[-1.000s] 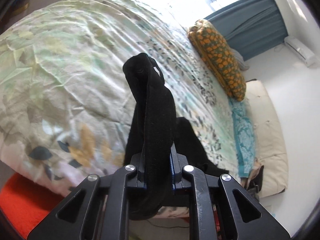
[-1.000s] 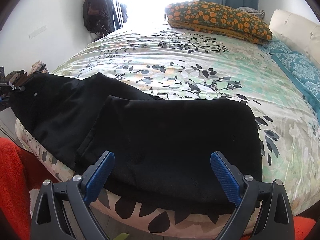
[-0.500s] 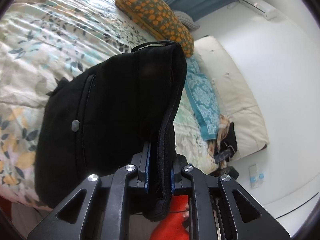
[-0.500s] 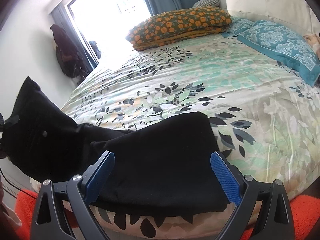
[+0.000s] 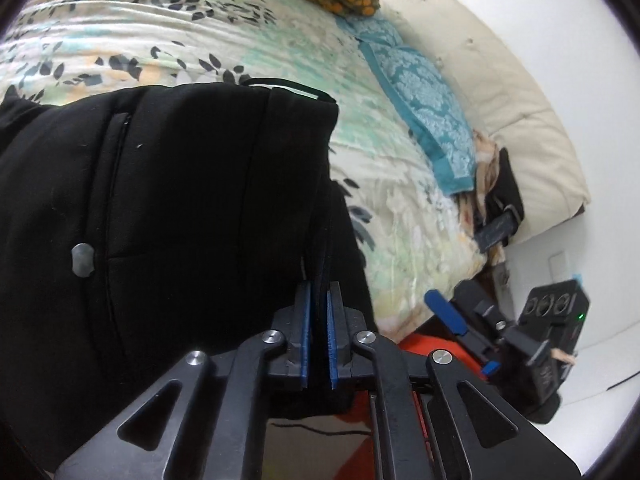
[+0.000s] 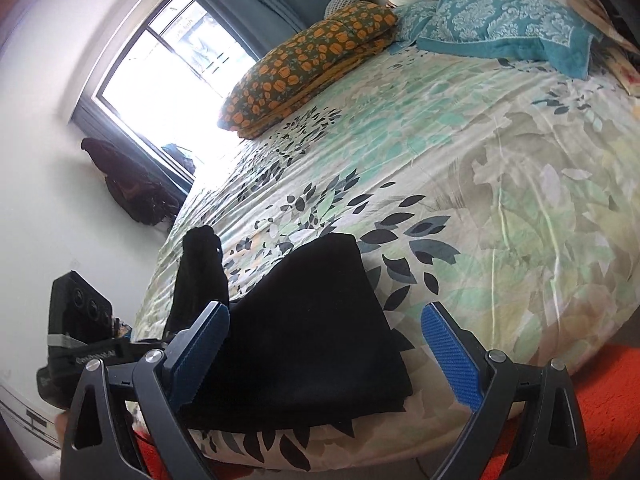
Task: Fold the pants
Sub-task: 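Fold the waistband over onto the folded legs with the left tool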
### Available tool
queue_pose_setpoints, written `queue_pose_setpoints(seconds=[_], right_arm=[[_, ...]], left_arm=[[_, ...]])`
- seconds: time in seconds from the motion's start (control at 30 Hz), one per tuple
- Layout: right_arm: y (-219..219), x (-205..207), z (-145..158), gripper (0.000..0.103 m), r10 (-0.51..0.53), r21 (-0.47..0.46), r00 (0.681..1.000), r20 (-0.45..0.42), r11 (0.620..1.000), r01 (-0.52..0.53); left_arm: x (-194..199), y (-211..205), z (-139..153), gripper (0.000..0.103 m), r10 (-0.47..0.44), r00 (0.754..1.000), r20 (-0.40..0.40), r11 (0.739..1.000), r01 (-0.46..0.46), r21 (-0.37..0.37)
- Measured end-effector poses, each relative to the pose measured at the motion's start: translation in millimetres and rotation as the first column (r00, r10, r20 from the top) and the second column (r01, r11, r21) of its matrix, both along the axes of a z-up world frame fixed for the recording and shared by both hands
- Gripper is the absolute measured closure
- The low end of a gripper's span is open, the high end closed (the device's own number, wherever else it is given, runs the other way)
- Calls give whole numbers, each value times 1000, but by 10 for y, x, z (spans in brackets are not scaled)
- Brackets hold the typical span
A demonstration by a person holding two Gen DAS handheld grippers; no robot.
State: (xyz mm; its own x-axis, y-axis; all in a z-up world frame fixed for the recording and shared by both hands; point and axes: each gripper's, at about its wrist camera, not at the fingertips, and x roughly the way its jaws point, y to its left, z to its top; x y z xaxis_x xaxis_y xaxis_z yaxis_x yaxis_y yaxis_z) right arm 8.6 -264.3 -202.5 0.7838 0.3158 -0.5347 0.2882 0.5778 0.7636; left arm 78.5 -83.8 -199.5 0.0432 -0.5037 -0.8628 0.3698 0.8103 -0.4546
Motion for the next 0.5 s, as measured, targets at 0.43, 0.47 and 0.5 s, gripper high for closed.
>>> queue_pose_setpoints(seconds=[0.43, 0.47, 0.5], right_arm=[[407, 392, -195, 7, 258, 320, 950, 176, 898, -303], [476, 455, -235, 7, 285, 306, 950, 130, 900, -311], [541, 513, -274, 9, 308, 286, 948, 84, 904, -319]], left_arm=[[-243, 1105, 825, 12, -23, 925, 379, 976, -61, 209], [-198, 1231, 790, 13, -14, 919, 393, 967, -88, 241], [-184, 1338, 732, 13, -5, 914, 406, 955, -115, 272]])
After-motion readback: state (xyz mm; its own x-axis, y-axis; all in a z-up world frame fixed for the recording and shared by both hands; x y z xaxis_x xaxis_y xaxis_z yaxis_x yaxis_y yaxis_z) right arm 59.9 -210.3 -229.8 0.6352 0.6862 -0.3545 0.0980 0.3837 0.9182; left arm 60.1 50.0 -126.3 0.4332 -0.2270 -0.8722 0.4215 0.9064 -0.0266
